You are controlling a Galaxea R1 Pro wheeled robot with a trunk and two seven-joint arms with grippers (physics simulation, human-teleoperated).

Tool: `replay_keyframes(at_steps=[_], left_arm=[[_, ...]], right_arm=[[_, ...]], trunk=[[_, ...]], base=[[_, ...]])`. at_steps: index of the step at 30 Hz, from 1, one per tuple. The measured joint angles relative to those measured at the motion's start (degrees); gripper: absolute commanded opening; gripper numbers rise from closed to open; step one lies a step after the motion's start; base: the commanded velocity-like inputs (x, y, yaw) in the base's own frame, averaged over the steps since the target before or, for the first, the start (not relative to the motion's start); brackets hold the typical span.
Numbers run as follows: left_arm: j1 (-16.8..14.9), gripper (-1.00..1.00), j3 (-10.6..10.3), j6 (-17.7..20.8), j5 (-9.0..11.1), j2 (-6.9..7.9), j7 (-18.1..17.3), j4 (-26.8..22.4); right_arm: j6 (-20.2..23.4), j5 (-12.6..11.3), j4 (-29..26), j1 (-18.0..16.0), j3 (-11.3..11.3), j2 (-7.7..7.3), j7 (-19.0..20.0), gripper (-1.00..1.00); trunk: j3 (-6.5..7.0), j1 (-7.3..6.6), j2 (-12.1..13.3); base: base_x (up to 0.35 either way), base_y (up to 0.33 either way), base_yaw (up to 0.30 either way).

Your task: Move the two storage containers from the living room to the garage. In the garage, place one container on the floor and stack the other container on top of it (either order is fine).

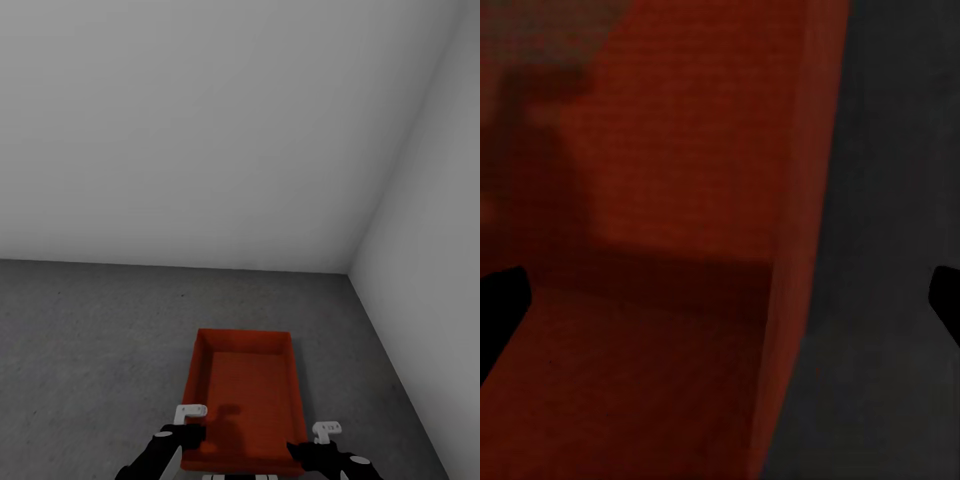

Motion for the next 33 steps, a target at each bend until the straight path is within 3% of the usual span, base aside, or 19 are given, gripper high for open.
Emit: replay_keyframes(at_steps=[18, 33], left_arm=[[0.0, 1.0, -0.07, 0.19, 0.03, -0.04, -0.34, 0.0], [0.0, 1.0, -0.14, 0.09, 0.03, -0.2, -0.31, 0.0]], right_arm=[[0.0, -0.09, 0.01, 0.0, 0.04, 0.0, 0.0, 1.0], [0.0, -0.09, -0.01, 0.0, 0.09, 0.0, 0.0, 1.0]], trunk=[[0.0, 0.0, 0.0], [2.69, -3.29, 6.0]], base=[[0.0, 0.0, 0.0], [0.0, 0.0, 0.0]])
